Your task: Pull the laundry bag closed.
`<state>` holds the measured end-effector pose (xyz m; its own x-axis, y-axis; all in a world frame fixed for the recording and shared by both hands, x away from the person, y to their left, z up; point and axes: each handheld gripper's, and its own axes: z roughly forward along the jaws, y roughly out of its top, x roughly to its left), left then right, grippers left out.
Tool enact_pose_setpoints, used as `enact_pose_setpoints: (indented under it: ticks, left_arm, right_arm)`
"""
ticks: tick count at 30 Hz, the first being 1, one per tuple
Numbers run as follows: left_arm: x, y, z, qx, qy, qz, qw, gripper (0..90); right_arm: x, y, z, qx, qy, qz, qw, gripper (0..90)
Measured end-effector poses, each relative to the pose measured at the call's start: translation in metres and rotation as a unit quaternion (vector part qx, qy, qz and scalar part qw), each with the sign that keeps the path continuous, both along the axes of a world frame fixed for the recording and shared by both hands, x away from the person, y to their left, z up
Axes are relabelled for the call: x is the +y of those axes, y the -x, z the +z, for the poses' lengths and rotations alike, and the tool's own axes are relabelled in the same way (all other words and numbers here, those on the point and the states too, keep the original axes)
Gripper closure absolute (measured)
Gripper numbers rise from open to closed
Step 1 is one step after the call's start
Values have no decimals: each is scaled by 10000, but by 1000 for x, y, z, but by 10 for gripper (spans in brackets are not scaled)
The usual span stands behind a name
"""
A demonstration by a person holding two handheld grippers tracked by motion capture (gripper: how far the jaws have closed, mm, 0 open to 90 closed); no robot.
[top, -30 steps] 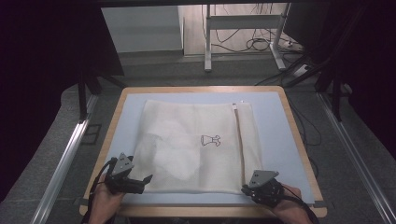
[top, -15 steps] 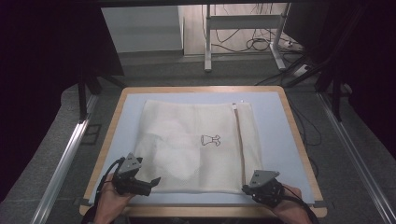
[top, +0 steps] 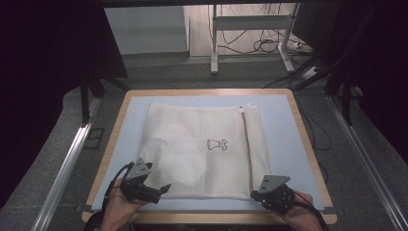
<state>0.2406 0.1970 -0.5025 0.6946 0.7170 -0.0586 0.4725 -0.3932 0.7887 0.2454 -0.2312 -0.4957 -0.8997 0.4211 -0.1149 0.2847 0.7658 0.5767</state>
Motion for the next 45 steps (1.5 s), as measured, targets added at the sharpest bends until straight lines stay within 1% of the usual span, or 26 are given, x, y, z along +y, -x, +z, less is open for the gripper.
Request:
enact_pose_setpoints:
  ticks: [2, 6, 10, 12, 14, 21, 26, 30, 33, 38, 45]
  left_arm:
    - [-5, -1, 1, 2, 67, -76, 9999, 10]
    - [-18, -1, 3, -67, -95, -219, 9997, 41]
    - [-28, -3, 4, -78, -45, -372, 9993, 101]
    - [-32, -3, 5, -111, -70, -452, 9989, 126]
    - [-38, -3, 6, -134, -34, -537, 9985, 146]
    - [-50, -6, 6, -128, 74, -796, 9967, 155]
    - [-59, -6, 5, -132, 70, -903, 9958, 210]
    - [-66, -7, 3, -135, 103, -970, 9951, 228]
    - [-76, -8, 2, -161, 93, -1104, 9937, 256]
    - [-90, -8, 2, -144, 195, -1290, 9914, 307]
    - [-104, -11, 1, -9, 346, -1475, 9885, 416]
  right_arm:
    - [0, 0, 0, 14, 6, 3, 10000, 843]
    - [1, 0, -1, 26, 15, 6, 10000, 845]
    - [0, -1, -1, 42, -1, 3, 10000, 845]
    - [1, -1, -1, 40, 6, -5, 10000, 845]
    - [1, -1, -1, 41, 5, -8, 10000, 845]
    - [1, -2, -1, 94, -19, -27, 10000, 845]
    - [1, -2, -1, 104, -18, -29, 9999, 845]
    - [1, -2, -1, 90, -10, -27, 10000, 841]
    - [1, -1, -1, 28, 28, -60, 10000, 825]
    - [0, -1, -1, 17, 4, -93, 10000, 816]
    - [0, 0, 0, -48, 43, -72, 10000, 820]
